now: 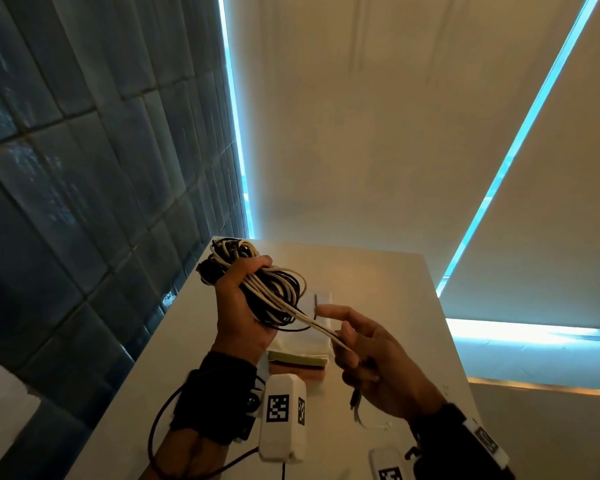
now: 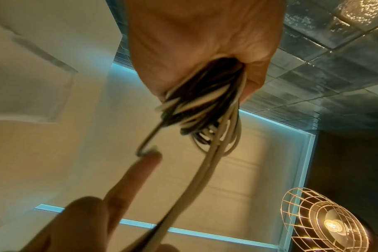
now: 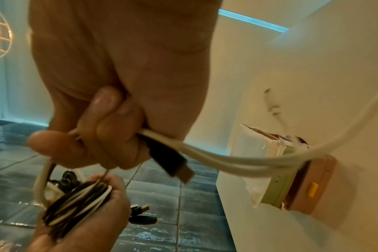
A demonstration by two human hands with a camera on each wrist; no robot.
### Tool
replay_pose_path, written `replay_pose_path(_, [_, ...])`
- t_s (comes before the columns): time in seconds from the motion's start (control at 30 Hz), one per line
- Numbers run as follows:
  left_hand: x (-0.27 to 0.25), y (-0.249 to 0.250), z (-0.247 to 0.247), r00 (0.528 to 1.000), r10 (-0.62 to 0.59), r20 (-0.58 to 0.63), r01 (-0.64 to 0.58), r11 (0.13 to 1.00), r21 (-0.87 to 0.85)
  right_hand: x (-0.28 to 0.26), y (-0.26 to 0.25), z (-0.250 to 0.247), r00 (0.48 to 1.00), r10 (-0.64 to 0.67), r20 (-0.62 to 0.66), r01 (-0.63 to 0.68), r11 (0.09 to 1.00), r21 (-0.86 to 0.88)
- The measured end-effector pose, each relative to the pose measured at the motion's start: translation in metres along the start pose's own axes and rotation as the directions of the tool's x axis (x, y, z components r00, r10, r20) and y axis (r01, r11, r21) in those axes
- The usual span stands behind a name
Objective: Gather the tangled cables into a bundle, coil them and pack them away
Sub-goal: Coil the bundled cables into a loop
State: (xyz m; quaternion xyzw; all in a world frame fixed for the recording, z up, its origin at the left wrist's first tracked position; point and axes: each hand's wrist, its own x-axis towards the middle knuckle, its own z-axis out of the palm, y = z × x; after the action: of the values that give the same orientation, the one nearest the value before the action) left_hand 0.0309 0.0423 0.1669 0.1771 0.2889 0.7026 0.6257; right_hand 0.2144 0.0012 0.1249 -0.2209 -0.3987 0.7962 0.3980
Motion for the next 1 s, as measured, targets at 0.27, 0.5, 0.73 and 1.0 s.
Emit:
replay_pose_path(0.27, [0.0,-0.003,-0.004,0.999,0.035,-0.028,-0.036,0.999,-0.022,0.012,0.004,0.008,0.974,0.017,-0.228,-0.047,0.99,-0.13])
replay_pose_path(0.5, [0.001,0.0,-0.013,0.991,-0.021,0.129,0.032,0.996,-0.08,0.014,-0.001,0.009,0.999,0.051,-0.012,-0.053,0.983,-0.174])
replay_pose_path(0.73, [-0.014,0.014,-0.011,0.791,-0.325,0.519,0.288,0.945,0.154,0.021,-0.055,0.002,0.979,0.199,0.041,-0.144,0.822,-0.552])
replay_pose_path(1.0, [-0.025,0.014,-0.003,0.777,-0.424,0.465,0.318,0.902,0.292,0.031,-0.116,0.03,0.987,0.154,0.034,-0.028,0.382,-0.924])
